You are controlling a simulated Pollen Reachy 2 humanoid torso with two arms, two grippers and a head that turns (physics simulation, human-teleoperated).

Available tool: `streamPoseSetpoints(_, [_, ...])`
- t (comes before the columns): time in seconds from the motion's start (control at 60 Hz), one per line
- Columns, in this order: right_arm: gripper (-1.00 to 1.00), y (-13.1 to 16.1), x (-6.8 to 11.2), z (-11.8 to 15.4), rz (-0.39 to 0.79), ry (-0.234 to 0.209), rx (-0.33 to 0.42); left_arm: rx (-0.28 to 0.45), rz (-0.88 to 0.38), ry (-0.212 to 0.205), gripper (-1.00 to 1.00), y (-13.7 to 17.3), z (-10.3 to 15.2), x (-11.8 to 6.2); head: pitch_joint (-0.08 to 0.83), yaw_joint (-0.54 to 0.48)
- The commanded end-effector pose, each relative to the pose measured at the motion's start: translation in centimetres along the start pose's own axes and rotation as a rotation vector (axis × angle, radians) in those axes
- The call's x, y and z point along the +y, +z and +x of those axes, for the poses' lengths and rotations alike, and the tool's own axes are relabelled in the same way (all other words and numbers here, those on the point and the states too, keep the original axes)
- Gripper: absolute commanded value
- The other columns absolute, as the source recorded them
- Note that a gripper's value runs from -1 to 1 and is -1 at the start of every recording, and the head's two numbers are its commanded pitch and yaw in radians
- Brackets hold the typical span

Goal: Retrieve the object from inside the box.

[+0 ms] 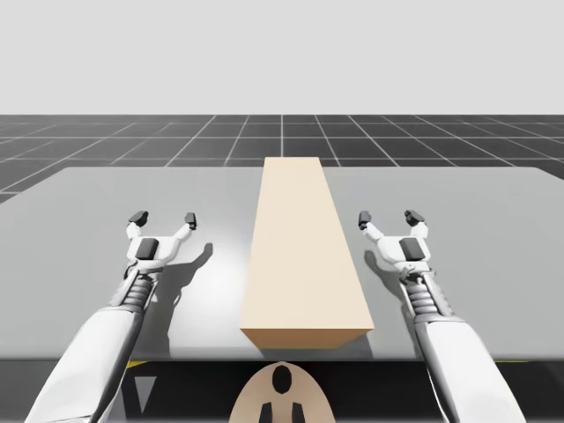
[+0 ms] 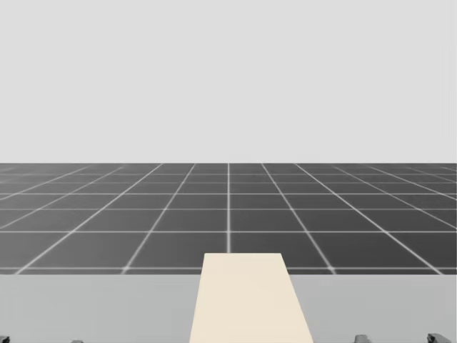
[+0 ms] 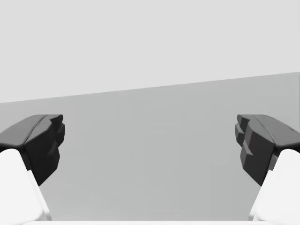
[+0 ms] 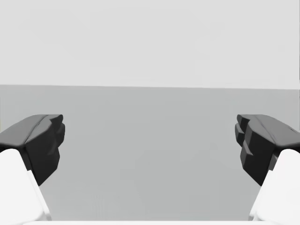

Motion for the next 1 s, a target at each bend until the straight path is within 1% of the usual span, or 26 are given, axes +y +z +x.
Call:
streamPoseSetpoints(0.017, [-1.00, 0.2, -0.1, 0.0, -0.007, 0.004, 0.015, 0.001, -0.001, -0.001, -1.00, 0.0, 0.0, 0.0, 0.001, 0.00])
streamPoseSetpoints(0.083, [-1.00, 0.1, -0.1, 0.0, -0.005, 0.006, 0.018, 0.005, -0.003, -0.001, -1.00, 0.0, 0.0, 0.0, 0.001, 0.00])
streamPoseSetpoints(0.167, [-1.00, 0.0, -0.2, -0.3, 0.016, 0.009, 0.032, 0.059, -0.029, 0.005, -1.00, 0.0, -0.3, -0.2, 0.001, 0.00])
streamPoseSetpoints(0.2, [-1.00, 0.0, -0.3, -0.6, 0.039, 0.002, 0.050, 0.094, -0.057, 0.003, -1.00, 0.0, -0.6, -0.3, 0.001, 0.00])
streamPoseSetpoints(0.233, [-1.00, -0.1, -0.2, -0.9, 0.065, -0.006, 0.064, 0.127, -0.098, -0.019, -1.00, 0.1, -1.0, -0.6, 0.002, 0.00])
streamPoseSetpoints(0.267, [-1.00, 0.0, -0.1, -1.1, 0.095, -0.002, 0.076, 0.140, -0.138, -0.029, -1.00, 0.2, -1.2, -0.9, 0.002, 0.00])
streamPoseSetpoints(0.333, [-1.00, 0.2, 0.4, -1.4, 0.174, -0.002, 0.083, 0.154, -0.234, -0.023, -1.00, 0.7, -1.3, -1.8, 0.003, 0.00])
streamPoseSetpoints(0.367, [-1.00, 0.3, 0.6, -1.4, 0.199, -0.017, 0.090, 0.155, -0.265, -0.026, -1.00, 0.9, -1.3, -2.2, 0.003, 0.00])
streamPoseSetpoints(0.383, [-1.00, 0.5, 0.9, -1.4, 0.228, -0.033, 0.097, 0.158, -0.298, -0.024, -1.00, 1.2, -1.2, -2.5, 0.004, 0.00])
streamPoseSetpoints(0.433, [-1.00, 0.8, 1.5, -1.2, 0.285, -0.067, 0.097, 0.148, -0.370, -0.032, -1.00, 1.8, -1.1, -3.2, 0.005, 0.00])
streamPoseSetpoints(0.467, [-1.00, 1.0, 1.7, -1.2, 0.309, -0.074, 0.094, 0.142, -0.392, -0.040, -1.00, 2.0, -1.0, -3.5, 0.005, 0.00])
streamPoseSetpoints(0.5, [-1.00, 1.3, 2.2, -1.0, 0.364, -0.090, 0.082, 0.128, -0.454, -0.050, -1.00, 2.6, -0.9, -4.2, 0.005, 0.00])
streamPoseSetpoints(0.55, [-1.00, 1.6, 2.5, -0.9, 0.406, -0.083, 0.061, 0.117, -0.498, -0.052, -1.00, 3.1, -0.7, -4.6, 0.005, 0.00])
streamPoseSetpoints(0.6, [-1.00, 1.9, 2.8, -0.8, 0.447, -0.087, 0.051, 0.109, -0.546, -0.047, -1.00, 3.5, -0.5, -5.0, 0.006, 0.00])
streamPoseSetpoints(0.633, [-1.00, 2.1, 3.1, -0.8, 0.478, -0.090, 0.039, 0.100, -0.586, -0.038, -1.00, 4.0, -0.2, -5.3, 0.007, 0.00])
streamPoseSetpoints(0.683, [-1.00, 2.4, 3.4, -0.6, 0.513, -0.080, 0.018, 0.085, -0.637, -0.027, -1.00, 4.5, 0.1, -5.7, 0.009, 0.00])
streamPoseSetpoints(0.75, [-1.00, 2.8, 3.6, -0.4, 0.555, -0.079, 0.002, 0.070, -0.700, -0.014, -1.00, 5.2, 0.5, -6.1, 0.011, 0.00])
streamPoseSetpoints(0.783, [-1.00, 2.9, 3.6, -0.3, 0.567, -0.077, -0.008, 0.059, -0.729, -0.011, -1.00, 5.5, 0.8, -6.3, 0.011, -0.01])
streamPoseSetpoints(0.867, [-1.00, 3.2, 3.6, 0.1, 0.597, -0.068, -0.037, 0.033, -0.822, 0.015, -1.00, 6.6, 1.5, -6.9, 0.011, -0.01])
streamPoseSetpoints(0.933, [-1.00, 3.4, 3.7, 0.3, 0.609, -0.067, -0.048, 0.013, -0.898, 0.011, -1.00, 7.5, 2.0, -7.5, 0.011, -0.01])
streamPoseSetpoints(1.0, [-1.00, 3.6, 3.7, 0.3, 0.610, -0.062, -0.052, 0.005, -0.940, 0.009, -1.00, 8.0, 2.2, -7.8, 0.012, -0.01])
